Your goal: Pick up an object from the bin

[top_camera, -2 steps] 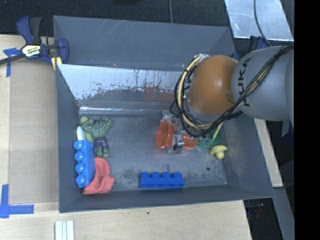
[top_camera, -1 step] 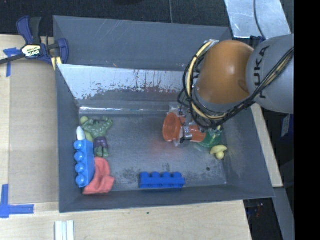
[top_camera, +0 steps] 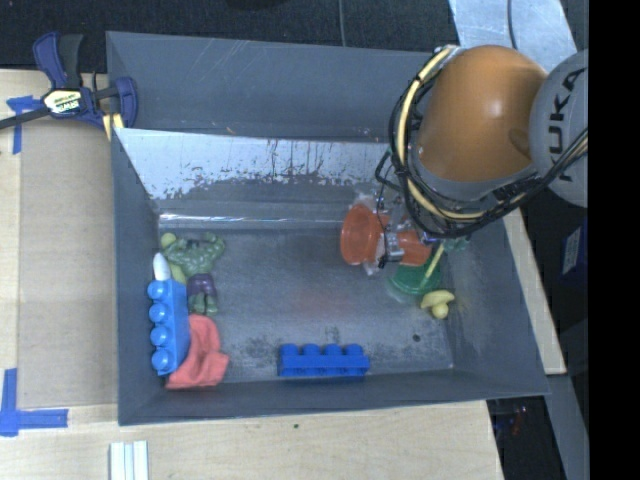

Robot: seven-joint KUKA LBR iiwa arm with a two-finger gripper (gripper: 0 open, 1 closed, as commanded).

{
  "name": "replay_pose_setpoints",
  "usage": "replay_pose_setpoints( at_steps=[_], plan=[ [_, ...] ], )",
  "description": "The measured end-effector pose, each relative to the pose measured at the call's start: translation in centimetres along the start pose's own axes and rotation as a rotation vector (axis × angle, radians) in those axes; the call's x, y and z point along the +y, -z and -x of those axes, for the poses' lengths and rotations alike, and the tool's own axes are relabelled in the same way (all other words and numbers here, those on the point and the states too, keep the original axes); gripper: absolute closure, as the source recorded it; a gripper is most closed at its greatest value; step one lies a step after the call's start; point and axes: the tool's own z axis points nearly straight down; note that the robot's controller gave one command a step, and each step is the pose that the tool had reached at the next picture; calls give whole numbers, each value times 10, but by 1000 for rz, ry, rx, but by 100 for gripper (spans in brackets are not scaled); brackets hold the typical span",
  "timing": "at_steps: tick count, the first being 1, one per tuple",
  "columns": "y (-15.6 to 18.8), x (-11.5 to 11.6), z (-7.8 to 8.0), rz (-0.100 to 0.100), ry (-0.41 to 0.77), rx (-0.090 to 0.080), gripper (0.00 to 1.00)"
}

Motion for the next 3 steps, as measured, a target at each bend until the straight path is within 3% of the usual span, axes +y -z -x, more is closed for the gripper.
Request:
replay_pose_setpoints(
  at_steps=[1, 2, 3],
  plan=[
    [-66, -5, 21, 0, 281, 1, 100],
    [-33, -3, 12, 3, 400, 7, 100],
    [41, -8, 10, 1, 232, 5, 100]
  ],
)
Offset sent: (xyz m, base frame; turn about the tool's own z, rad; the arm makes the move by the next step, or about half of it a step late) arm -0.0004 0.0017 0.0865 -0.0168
